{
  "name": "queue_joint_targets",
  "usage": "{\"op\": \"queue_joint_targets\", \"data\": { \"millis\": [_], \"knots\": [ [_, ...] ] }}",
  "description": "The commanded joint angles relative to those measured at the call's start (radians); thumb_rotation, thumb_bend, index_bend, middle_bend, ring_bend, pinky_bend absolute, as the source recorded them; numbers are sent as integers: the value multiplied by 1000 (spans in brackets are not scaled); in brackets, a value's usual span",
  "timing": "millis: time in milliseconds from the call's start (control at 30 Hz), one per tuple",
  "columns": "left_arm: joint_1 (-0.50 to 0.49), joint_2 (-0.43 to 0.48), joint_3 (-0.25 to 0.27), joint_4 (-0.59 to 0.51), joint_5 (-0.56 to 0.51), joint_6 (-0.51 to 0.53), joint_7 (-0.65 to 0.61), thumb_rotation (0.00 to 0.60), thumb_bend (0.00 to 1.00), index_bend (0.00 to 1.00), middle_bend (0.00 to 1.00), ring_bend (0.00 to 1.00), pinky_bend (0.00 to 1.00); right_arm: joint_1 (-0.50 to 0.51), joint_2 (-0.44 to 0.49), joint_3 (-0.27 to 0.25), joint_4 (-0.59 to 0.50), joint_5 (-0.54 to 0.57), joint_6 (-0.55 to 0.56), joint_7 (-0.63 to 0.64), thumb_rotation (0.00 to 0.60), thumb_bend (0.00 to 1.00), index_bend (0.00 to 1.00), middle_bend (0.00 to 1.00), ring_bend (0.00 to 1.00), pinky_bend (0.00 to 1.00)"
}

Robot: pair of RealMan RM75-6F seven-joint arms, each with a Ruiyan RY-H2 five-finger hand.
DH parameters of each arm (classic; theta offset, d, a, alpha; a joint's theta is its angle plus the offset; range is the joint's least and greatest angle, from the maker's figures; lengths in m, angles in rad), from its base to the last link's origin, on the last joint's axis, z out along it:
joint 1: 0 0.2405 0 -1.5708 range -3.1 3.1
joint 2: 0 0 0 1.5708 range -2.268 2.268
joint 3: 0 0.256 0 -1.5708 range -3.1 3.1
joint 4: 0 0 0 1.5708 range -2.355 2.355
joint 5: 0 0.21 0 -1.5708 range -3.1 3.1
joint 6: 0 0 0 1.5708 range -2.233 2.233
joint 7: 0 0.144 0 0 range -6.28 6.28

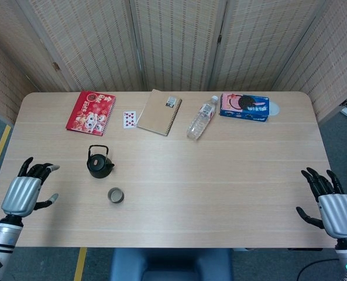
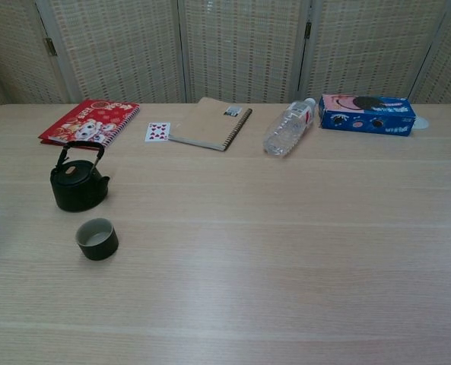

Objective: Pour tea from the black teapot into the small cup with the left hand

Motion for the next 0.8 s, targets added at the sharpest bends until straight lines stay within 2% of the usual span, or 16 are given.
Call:
{"op": "queue_joint_targets", "data": {
  "millis": [33,367,567,800],
  "knots": [
    [-68,24,-21,-20,-31,-90,-2,600,295,254,258,227,75,0,3,-6,-3,-10,1,-4,558,282,78,112,169,20],
    [-236,-13,-104,31,-169,-277,12,600,294,244,259,198,59,-1,15,-12,-20,-30,10,-20,560,281,77,112,170,20],
    [-350,-62,-138,123,-319,-426,36,600,283,241,258,190,56,-5,23,-15,-35,-38,19,-32,559,282,78,113,170,20],
    [-464,-141,-145,279,-478,-548,73,599,262,233,258,171,37,-7,29,-14,-48,-33,18,-45,560,282,78,114,172,20]
  ]
}}
